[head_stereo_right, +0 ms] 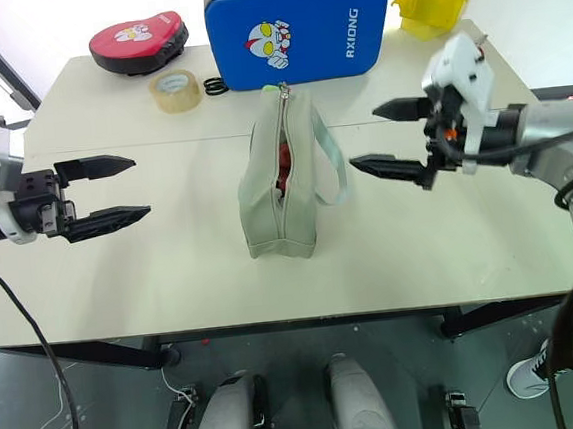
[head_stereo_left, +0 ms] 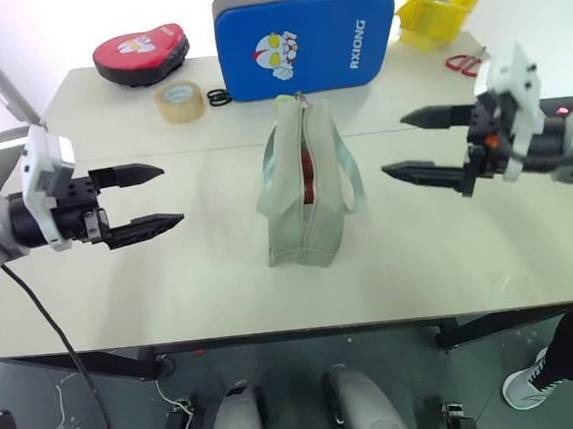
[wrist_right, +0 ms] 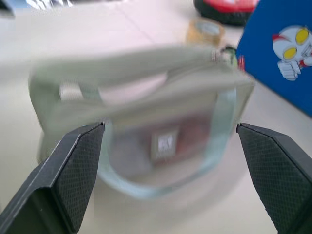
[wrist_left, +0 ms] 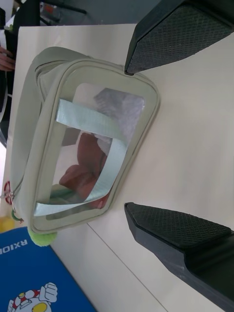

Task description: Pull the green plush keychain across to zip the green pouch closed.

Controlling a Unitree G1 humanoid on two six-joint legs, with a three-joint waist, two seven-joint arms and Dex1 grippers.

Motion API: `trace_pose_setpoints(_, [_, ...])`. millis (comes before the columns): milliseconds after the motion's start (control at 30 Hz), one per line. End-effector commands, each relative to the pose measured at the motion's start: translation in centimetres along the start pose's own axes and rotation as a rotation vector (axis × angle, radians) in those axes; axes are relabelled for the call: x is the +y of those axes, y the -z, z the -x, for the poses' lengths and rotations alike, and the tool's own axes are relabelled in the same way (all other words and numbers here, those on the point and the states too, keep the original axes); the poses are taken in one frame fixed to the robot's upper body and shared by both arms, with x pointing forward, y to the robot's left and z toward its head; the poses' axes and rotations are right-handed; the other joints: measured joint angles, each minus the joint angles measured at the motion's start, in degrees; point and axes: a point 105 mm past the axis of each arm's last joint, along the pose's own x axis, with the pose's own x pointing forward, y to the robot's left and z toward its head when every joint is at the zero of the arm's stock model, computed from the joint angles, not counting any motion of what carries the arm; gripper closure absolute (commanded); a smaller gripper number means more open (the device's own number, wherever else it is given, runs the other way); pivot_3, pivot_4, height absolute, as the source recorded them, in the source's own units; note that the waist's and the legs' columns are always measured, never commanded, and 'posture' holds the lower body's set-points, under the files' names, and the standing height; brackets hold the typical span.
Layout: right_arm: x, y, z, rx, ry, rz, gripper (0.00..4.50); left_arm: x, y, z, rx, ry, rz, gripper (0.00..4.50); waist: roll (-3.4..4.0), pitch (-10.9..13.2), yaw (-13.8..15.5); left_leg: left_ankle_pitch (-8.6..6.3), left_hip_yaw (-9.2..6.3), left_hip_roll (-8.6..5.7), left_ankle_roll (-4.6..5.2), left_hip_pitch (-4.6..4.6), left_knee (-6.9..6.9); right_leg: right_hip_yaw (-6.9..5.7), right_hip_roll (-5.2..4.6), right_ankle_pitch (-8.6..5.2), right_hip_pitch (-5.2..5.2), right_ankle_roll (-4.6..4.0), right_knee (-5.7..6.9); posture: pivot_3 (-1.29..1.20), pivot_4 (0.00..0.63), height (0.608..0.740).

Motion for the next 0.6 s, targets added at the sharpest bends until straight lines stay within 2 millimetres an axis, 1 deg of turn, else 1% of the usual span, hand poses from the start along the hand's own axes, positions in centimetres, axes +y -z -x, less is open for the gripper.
trace_pose_setpoints(33, [0.6, -1.8, -2.4, 0.015, -0.03, -0.11, 0.0, 0.2, -0.7, -0.3, -0.013, 0.006, -0.039, 0.03, 0.0, 0.0, 0.0, 0.0, 0.0, 0.01, 0.0, 0.01, 0.0, 0.0, 0.0, 0.0, 0.0, 0.0, 0.0, 0.0, 0.15, 0.737])
trace_pose_setpoints(167, [1.3, -2.0, -6.8, 0.148, -0.046, -0.295, 0.0, 0.3, -0.7, -0.8, -0.021, 0.019, -0.045, 0.03, -0.01, 0.0, 0.1, 0.0, 0.0, 0.01, 0.0, -0.05, -0.03, -0.01, 0.0, 0.0, -0.08, -0.02, 0.0, 0.0, 0.15, 0.737])
trace_pose_setpoints(267, [1.7, -2.0, -9.1, 0.228, -0.041, -0.368, 0.0, 0.3, -0.6, -1.0, -0.022, 0.024, -0.048, 0.03, -0.01, 0.0, 0.2, 0.0, 0.06, -0.01, -0.01, -0.18, -0.06, 0.0, -0.04, 0.0, -0.21, -0.02, 0.0, 0.0, 0.15, 0.737])
trace_pose_setpoints(333, [1.7, -1.5, -10.2, 0.29, -0.029, -0.395, 0.0, 0.3, -0.5, -1.1, -0.024, 0.025, -0.049, 0.03, -0.02, 0.0, 0.2, 0.0, 0.07, -0.01, -0.01, -0.25, -0.08, 0.0, -0.07, 0.0, -0.29, -0.01, -0.01, 0.0, 0.15, 0.737])
trace_pose_setpoints(500, [1.5, 0.3, -11.5, 0.442, 0.026, -0.404, 0.0, 0.0, -0.2, -1.1, -0.026, 0.023, -0.047, 0.03, -0.04, 0.0, 0.1, 0.0, 0.09, -0.04, -0.01, -0.48, -0.09, -0.02, -0.13, 0.0, -0.45, -0.01, -0.1, 0.0, 0.15, 0.737])
trace_pose_setpoints(600, [1.4, 0.6, -12.1, 0.48, 0.058, -0.411, 0.0, -0.1, 0.1, -1.2, -0.025, 0.021, -0.045, 0.03, -0.04, 0.0, -0.1, 0.0, 0.1, -0.02, -0.01, -0.55, -0.09, -0.01, -0.1, 0.0, -0.58, -0.01, -0.03, 0.0, 0.15, 0.737])
